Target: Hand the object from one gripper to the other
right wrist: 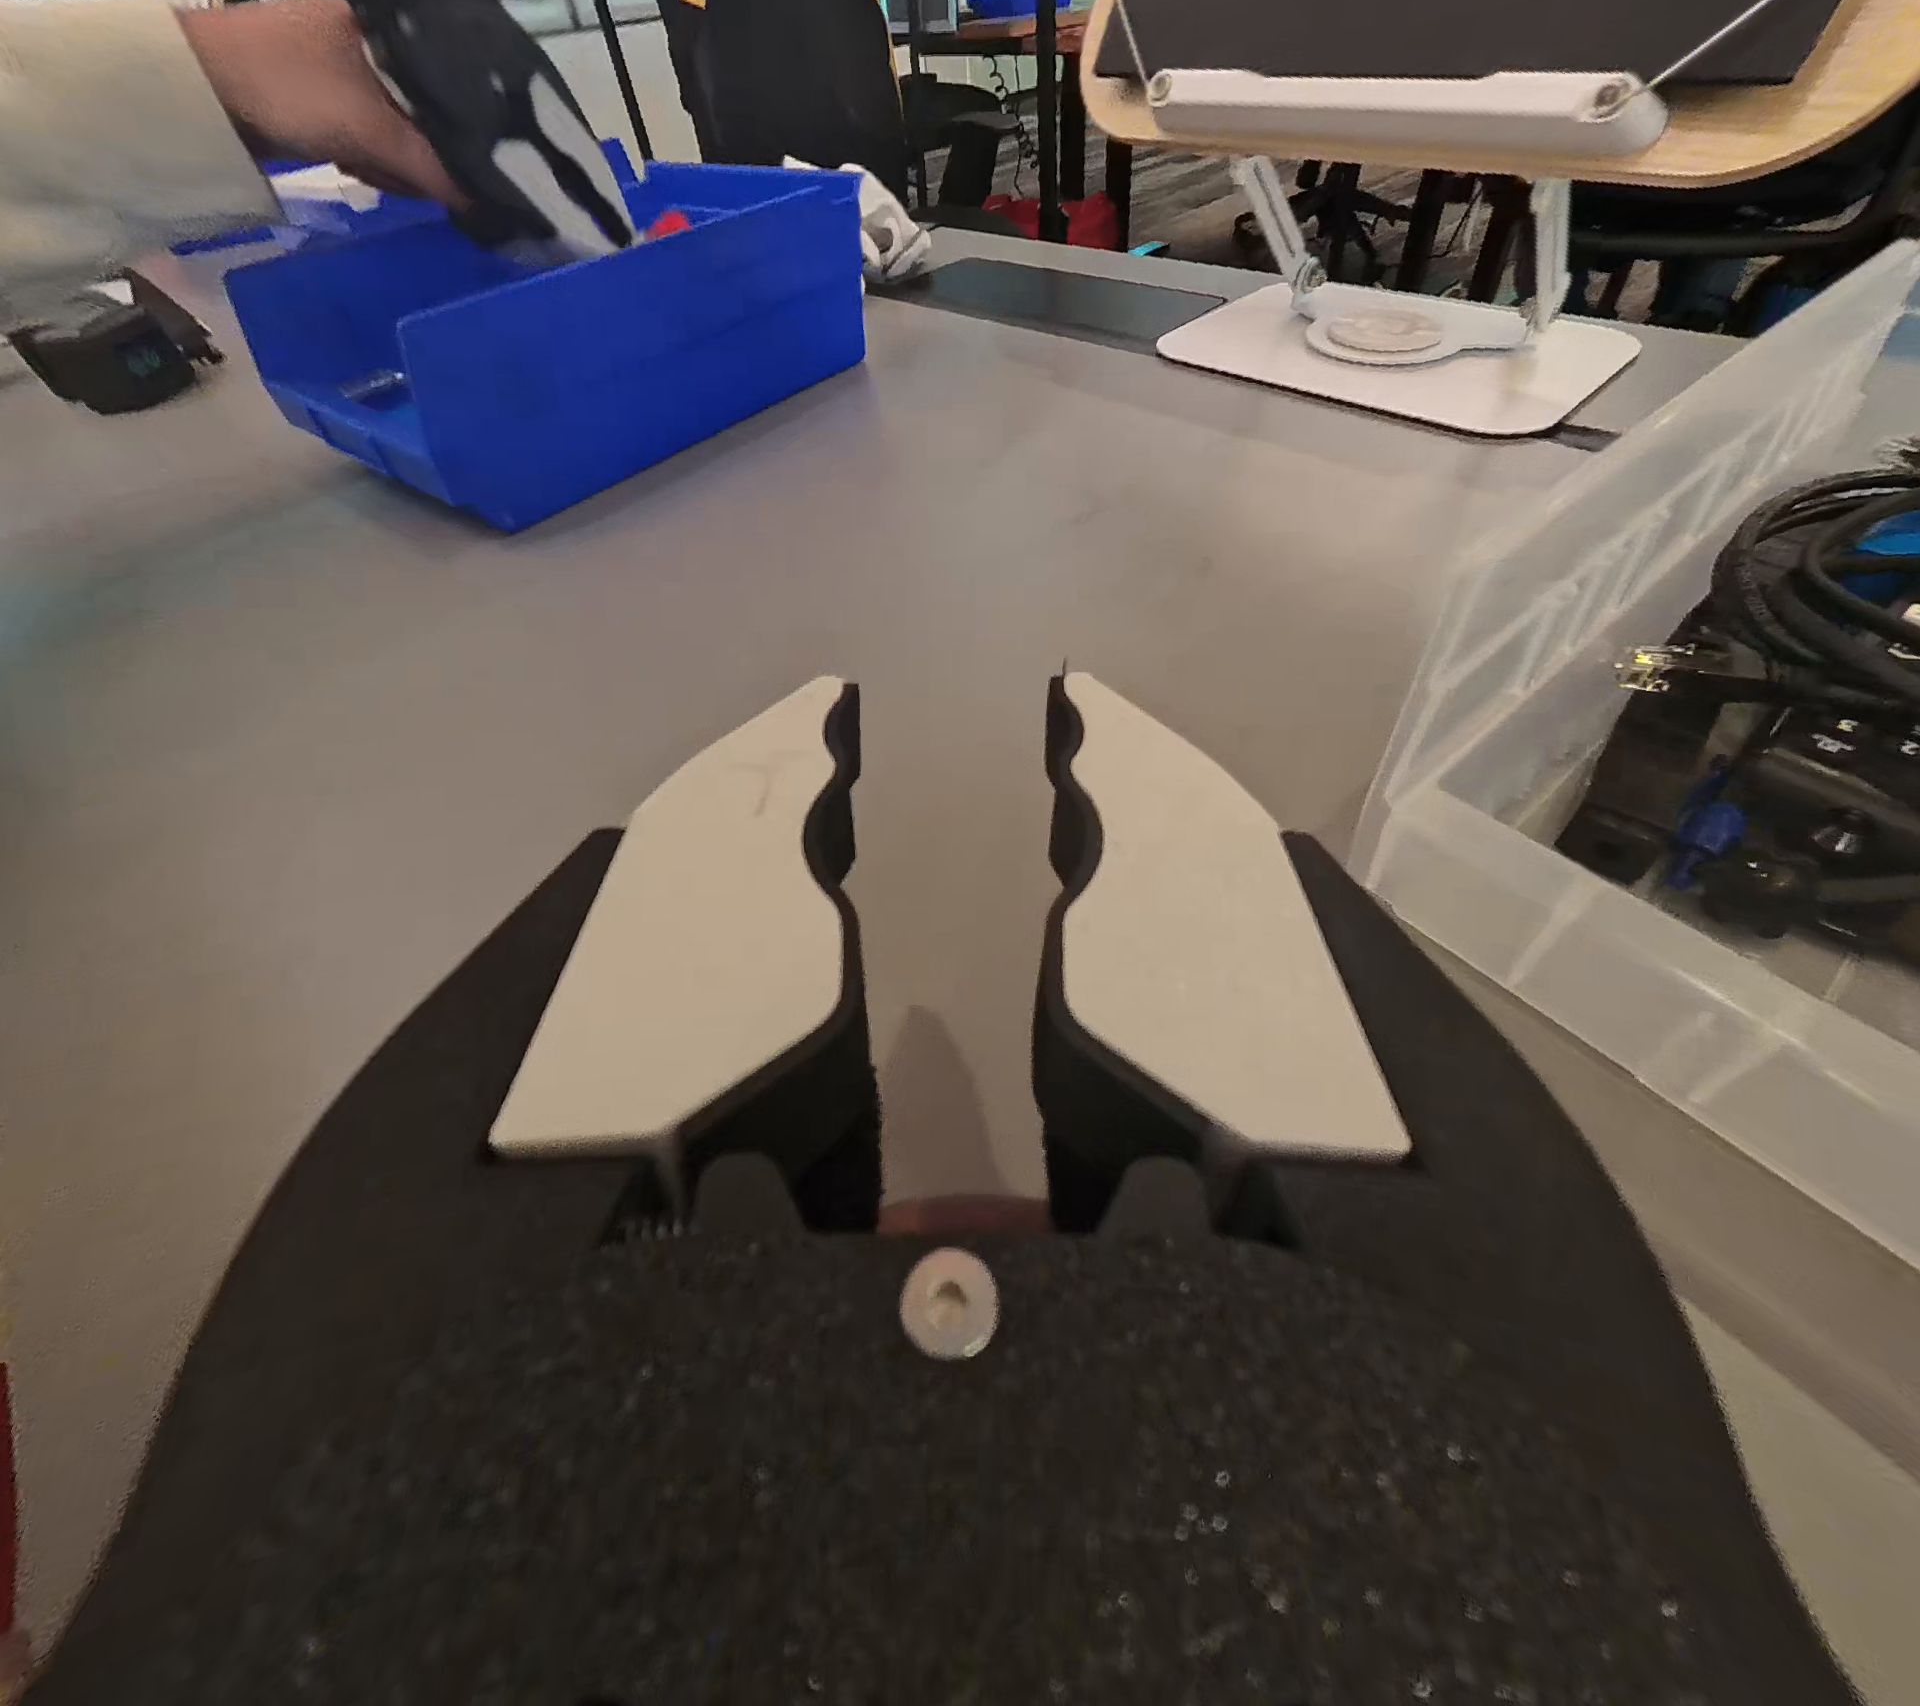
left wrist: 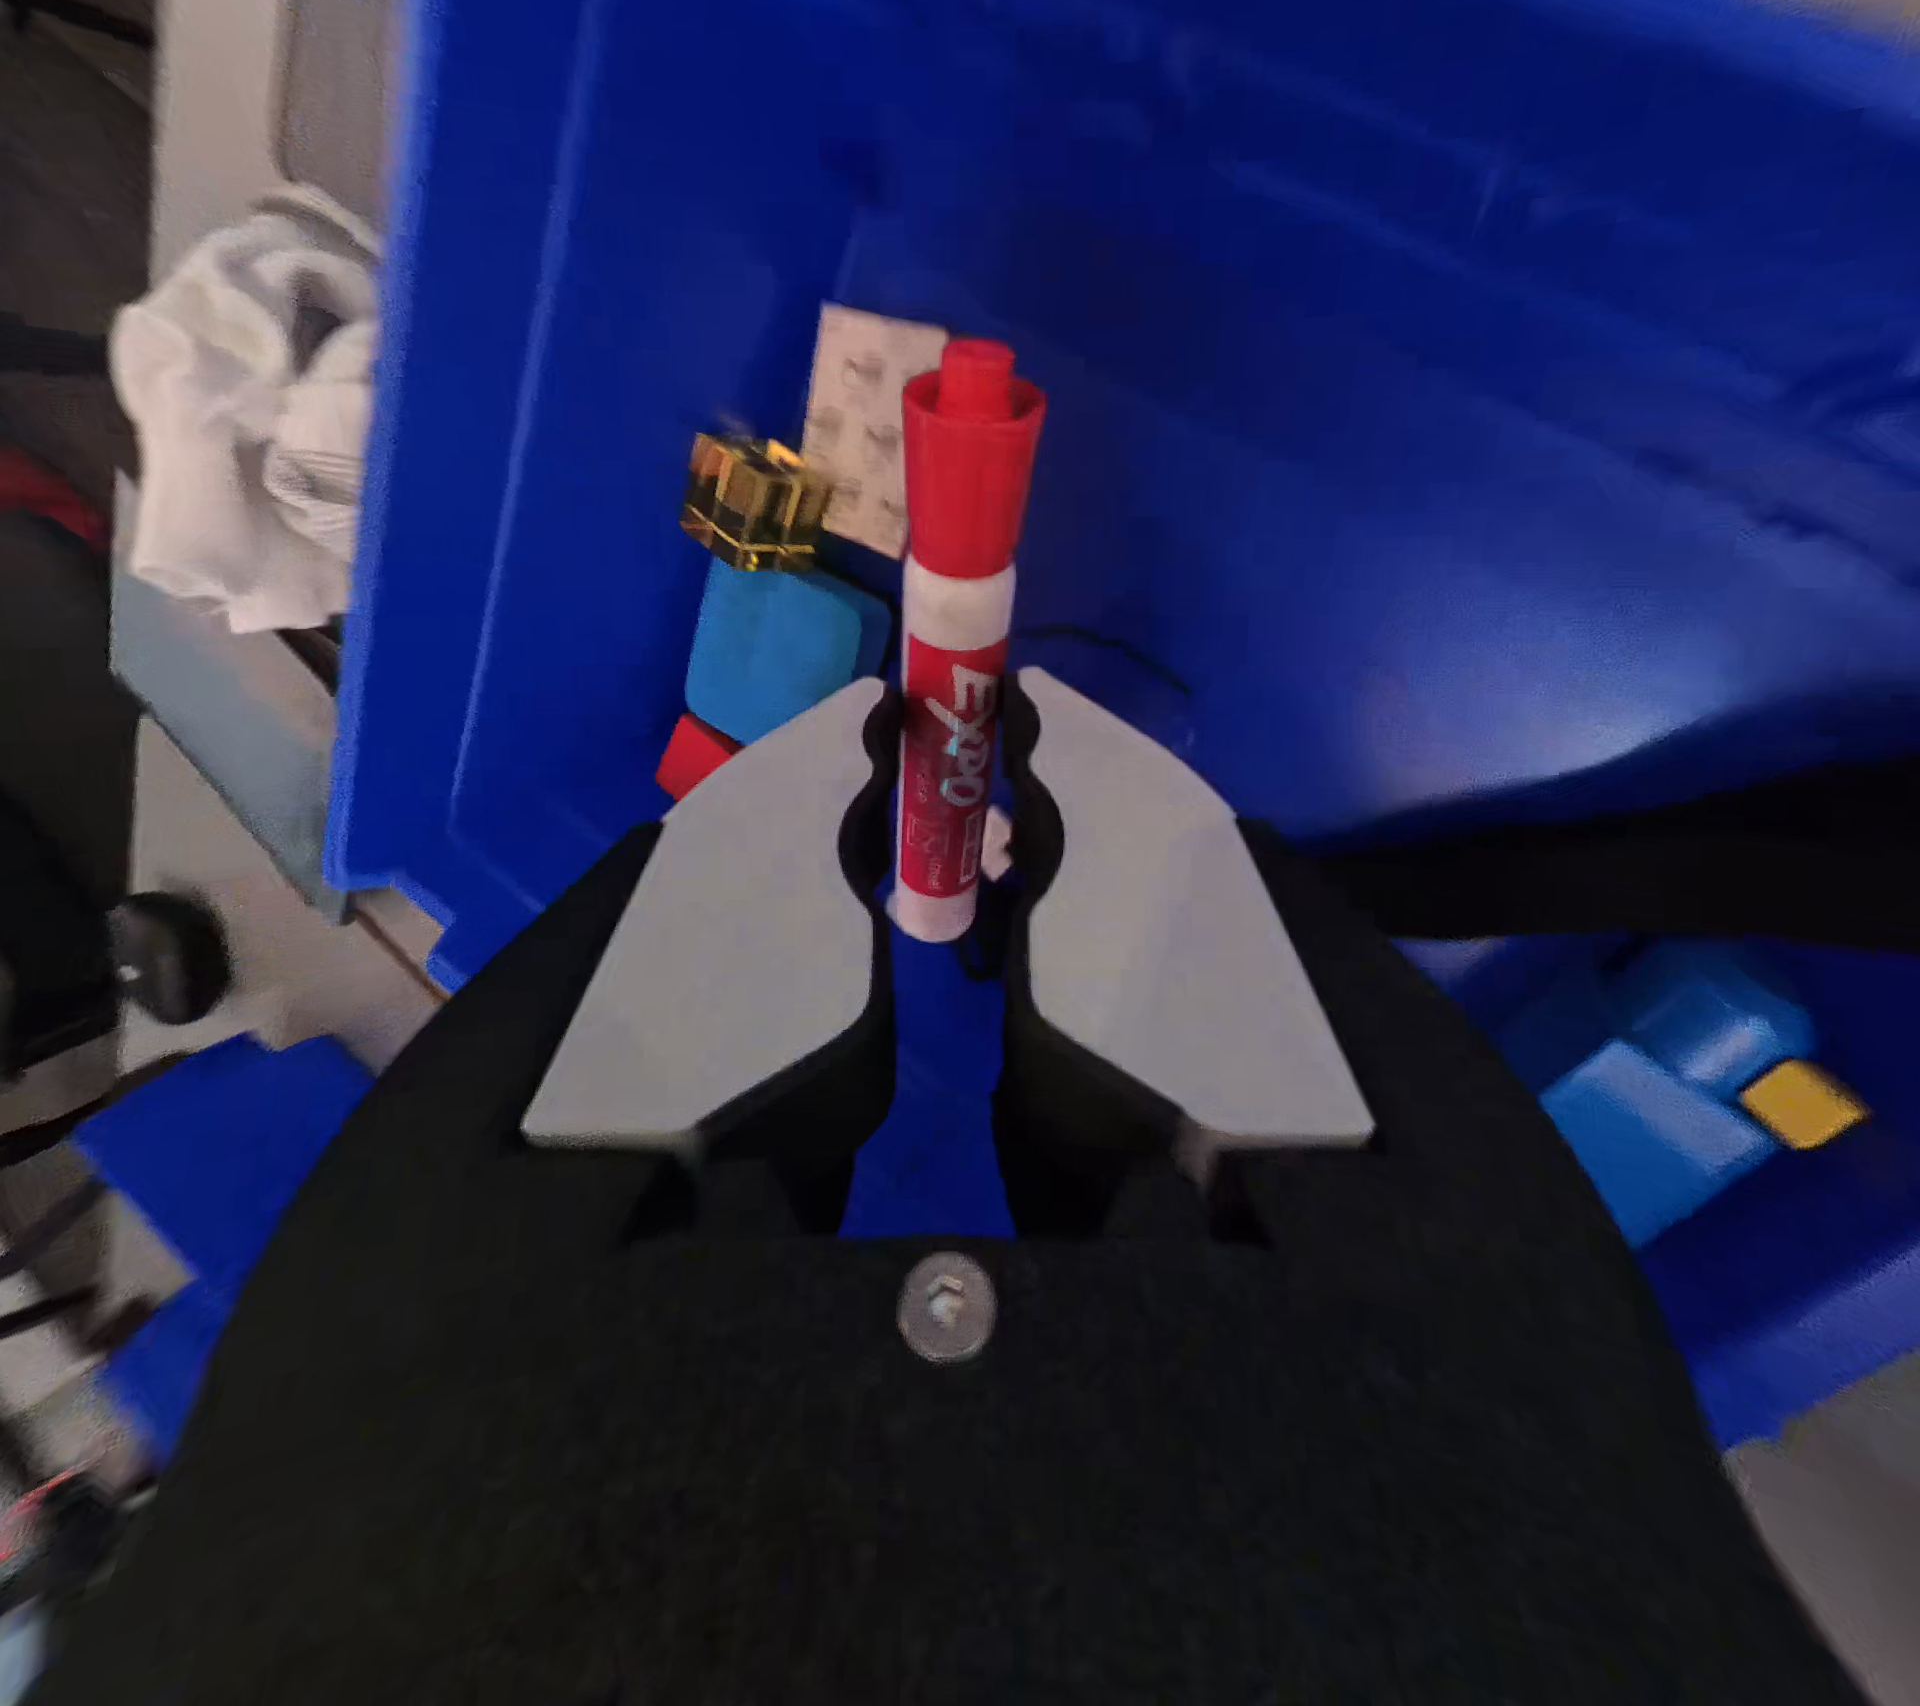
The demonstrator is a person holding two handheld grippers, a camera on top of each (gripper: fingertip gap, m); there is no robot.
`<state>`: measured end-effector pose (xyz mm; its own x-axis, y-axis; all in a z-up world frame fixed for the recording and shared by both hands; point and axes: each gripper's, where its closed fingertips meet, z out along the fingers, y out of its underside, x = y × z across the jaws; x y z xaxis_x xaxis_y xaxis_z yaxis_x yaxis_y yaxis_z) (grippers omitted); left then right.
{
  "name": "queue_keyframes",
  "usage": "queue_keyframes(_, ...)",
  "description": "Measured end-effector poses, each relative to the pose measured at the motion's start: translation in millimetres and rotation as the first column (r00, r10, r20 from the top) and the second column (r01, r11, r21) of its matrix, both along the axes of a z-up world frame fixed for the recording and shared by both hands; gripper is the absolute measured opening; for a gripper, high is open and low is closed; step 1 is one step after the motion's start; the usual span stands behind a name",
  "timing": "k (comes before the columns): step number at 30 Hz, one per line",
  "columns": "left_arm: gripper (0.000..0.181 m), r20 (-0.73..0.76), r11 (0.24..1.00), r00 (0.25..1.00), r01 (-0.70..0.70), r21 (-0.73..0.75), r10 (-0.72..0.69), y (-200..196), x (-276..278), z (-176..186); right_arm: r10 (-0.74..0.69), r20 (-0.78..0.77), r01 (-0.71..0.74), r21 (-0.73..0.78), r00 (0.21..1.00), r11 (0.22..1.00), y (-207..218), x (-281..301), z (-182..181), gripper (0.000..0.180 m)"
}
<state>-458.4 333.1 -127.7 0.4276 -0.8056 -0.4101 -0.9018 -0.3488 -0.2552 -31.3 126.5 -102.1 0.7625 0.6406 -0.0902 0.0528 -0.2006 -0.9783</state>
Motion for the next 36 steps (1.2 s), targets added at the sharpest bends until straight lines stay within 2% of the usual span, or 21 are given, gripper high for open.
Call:
queue_keyframes(2, 0.019, 0.188, 0.997, 0.981, -0.054, 0.053, 0.043, 0, 10, 21, 0.002, 0.019, -0.002, 0.005, 1.0, 1.0, -1, -5, -1, 0.034)
queue_keyframes(4, 0.018, 0.403, 0.988, 0.913, -0.118, 0.098, 0.069, 1, 21, 50, 0.039, -0.007, -0.039, -0.009, 0.999, 0.999, -3, -16, 1, 0.034)
queue_keyframes(6, 0.018, 0.606, 0.979, 0.794, -0.161, 0.128, 0.052, -3, 36, 87, 0.09, -0.008, -0.09, -0.009, 0.996, 0.996, -1, -30, 3, 0.035)
queue_keyframes(9, 0.018, 0.839, 0.983, 0.543, -0.126, 0.134, -0.044, -20, 75, 150, 0.179, 0.056, -0.181, 0.035, 0.982, 0.983, 14, -58, 18, 0.041)
queue_keyframes(11, 0.018, 0.918, 0.99, 0.383, -0.05, 0.13, -0.101, -35, 107, 184, 0.228, 0.084, -0.233, 0.06, 0.97, 0.971, 32, -80, 40, 0.043)
queue_keyframes(12, 0.018, 0.937, 0.992, 0.328, -0.003, 0.129, -0.121, -43, 125, 197, 0.253, 0.093, -0.261, 0.077, 0.963, 0.962, 43, -92, 55, 0.044)
queue_keyframes(14, 0.018, 0.949, 0.984, 0.265, 0.085, 0.154, -0.172, -58, 161, 215, 0.297, 0.099, -0.307, 0.098, 0.95, 0.947, 66, -114, 88, 0.044)
queue_keyframes(17, 0.018, 0.94, 0.958, 0.231, 0.2, 0.206, -0.25, -81, 209, 232, 0.377, 0.07, -0.381, 0.056, 0.924, 0.923, 98, -147, 129, 0.049)
queue_keyframes(22, 0.018, 0.909, 0.919, 0.25, 0.299, 0.257, -0.335, -100, 260, 236, 0.446, 0.046, -0.448, 0.102, 0.894, 0.888, 121, -178, 167, 0.047)
queue_keyframes(23, 0.017, 0.908, 0.919, 0.248, 0.296, 0.26, -0.336, -99, 265, 237, 0.464, 0.05, -0.467, 0.111, 0.884, 0.877, 121, -180, 170, 0.044)
queue_keyframes(25, 0.018, 0.914, 0.924, 0.234, 0.278, 0.264, -0.332, -94, 268, 238, 0.519, 0.05, -0.521, 0.128, 0.853, 0.844, 114, -182, 172, 0.018)
queue_keyframes(28, 0.018, 0.933, 0.921, 0.172, 0.292, 0.257, -0.315, -91, 269, 240, 0.538, -0.023, -0.531, 0.13, 0.843, 0.838, 115, -180, 174, 0.018)
queue_keyframes(31, 0.018, 0.942, 0.923, 0.151, 0.296, 0.245, -0.299, -84, 271, 238, 0.557, -0.066, -0.547, 0.126, 0.828, 0.828, 119, -177, 171, 0.018)
queue_keyframes(33, 0.018, 0.942, 0.928, 0.145, 0.271, 0.257, -0.304, -78, 273, 238, 0.557, -0.065, -0.55, 0.095, 0.828, 0.829, 124, -179, 167, 0.046)
queue_keyframes(35, 0.018, 0.947, 0.927, 0.126, 0.279, 0.252, -0.295, -75, 276, 239, 0.566, -0.039, -0.561, 0.093, 0.824, 0.823, 131, -180, 165, 0.019)
queue_keyframes(36, 0.018, 0.948, 0.93, 0.115, 0.262, 0.258, -0.295, -70, 276, 241, 0.562, -0.028, -0.557, 0.101, 0.827, 0.825, 136, -181, 167, 0.019)
